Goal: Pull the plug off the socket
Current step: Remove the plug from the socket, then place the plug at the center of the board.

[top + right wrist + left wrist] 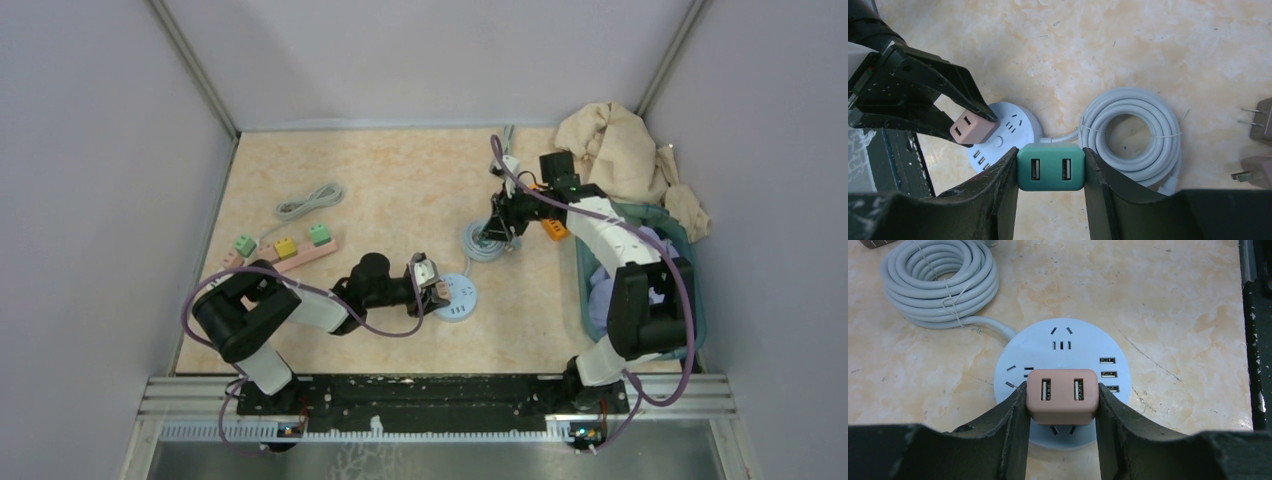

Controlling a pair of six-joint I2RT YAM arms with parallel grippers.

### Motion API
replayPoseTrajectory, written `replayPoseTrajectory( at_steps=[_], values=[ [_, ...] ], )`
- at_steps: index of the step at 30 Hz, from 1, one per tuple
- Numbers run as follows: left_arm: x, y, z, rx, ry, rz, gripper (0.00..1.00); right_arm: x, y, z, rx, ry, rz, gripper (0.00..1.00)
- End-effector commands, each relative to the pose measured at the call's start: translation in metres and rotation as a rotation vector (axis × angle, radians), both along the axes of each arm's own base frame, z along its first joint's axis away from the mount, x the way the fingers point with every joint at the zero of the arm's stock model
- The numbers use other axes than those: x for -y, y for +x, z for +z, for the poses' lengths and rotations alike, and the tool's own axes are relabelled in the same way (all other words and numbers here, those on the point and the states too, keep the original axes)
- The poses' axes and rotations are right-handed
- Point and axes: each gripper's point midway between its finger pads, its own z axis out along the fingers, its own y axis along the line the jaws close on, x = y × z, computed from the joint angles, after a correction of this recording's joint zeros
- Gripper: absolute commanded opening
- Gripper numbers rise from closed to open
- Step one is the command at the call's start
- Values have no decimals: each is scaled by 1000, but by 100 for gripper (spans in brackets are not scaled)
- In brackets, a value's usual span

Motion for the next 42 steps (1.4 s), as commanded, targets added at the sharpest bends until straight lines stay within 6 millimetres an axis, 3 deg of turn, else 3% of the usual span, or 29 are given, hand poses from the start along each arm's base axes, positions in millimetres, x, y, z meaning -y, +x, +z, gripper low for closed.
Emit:
replayPoseTrajectory(
  at_steps=[1, 14, 27, 32, 42],
  values=[
    [-1, -1, -4, -66, 10, 23, 1, 6, 11, 16, 43, 21, -53, 0],
    [-5, -1, 12, -212, -30, 125, 1, 31, 22, 12, 89, -54, -114, 0],
    [-9, 3, 14, -340, 29, 215, 1, 64, 35, 21, 140, -139, -230, 0],
    [-11, 8, 19, -372, 55, 267, 1, 71, 55, 26, 156, -174, -280, 0],
    [-13, 3, 9, -467, 117, 291, 2, 94, 90, 33, 181, -262, -426, 0]
  ],
)
